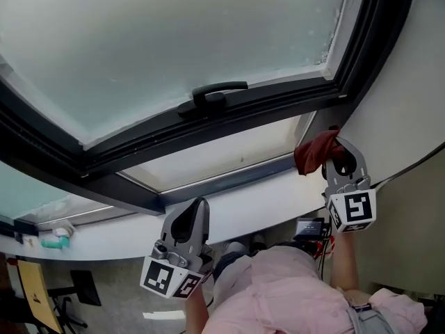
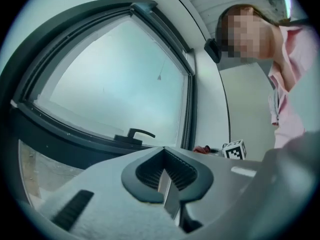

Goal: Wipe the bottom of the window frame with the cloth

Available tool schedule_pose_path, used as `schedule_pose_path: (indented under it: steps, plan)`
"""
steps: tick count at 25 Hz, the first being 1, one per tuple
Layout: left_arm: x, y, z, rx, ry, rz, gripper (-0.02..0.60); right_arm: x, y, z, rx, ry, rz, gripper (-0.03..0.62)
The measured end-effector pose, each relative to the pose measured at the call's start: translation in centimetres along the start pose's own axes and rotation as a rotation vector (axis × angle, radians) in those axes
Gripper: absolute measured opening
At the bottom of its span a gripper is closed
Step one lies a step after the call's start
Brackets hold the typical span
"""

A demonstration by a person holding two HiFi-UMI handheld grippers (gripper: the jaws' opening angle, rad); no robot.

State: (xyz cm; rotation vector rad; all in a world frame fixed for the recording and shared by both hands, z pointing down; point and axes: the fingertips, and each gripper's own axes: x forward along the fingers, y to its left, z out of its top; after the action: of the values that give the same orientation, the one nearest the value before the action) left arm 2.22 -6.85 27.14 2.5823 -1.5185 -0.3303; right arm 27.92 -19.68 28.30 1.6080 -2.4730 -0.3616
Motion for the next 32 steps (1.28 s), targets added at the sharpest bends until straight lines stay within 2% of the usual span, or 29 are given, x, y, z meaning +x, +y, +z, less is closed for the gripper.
schedule_pose_path:
  steps: [2,6,8,14,20,27,32]
  plan:
    - [-0.6,1.0,0.5,0.005,-0.018,0.028,-0.003,-1.0,0.3,0.2,0.0,0.015,-0.021,0.058]
    - [-1.2,3.2,1.2,0.144,0.028,0.127,-0.003,-2.2,2.2,1.0,0.013,0.031,-0.03,0.058]
    - [-1.7,4.0,1.7,0.176,0.037,0.149,-0.003,-2.9,3.5,1.1,0.017,0.049,-0.032,0.058]
    - [-2.6,5.1,2.5,0.086,0.03,0.081,-0.003,-3.7,7.1,1.6,0.024,0.083,-0.045,0.058]
    - [-4.3,5.5,2.0,0.085,0.04,0.029,-0.005,-4.0,10.1,1.9,0.027,0.073,-0.057,0.058]
    - [-5.1,4.7,1.1,0.096,0.059,-0.034,-0.003,-3.3,13.6,1.8,0.024,0.076,-0.013,0.058]
    - [-5.7,5.6,1.9,0.094,0.036,-0.016,-0.003,-2.9,14.1,1.9,0.009,0.09,-0.005,0.058]
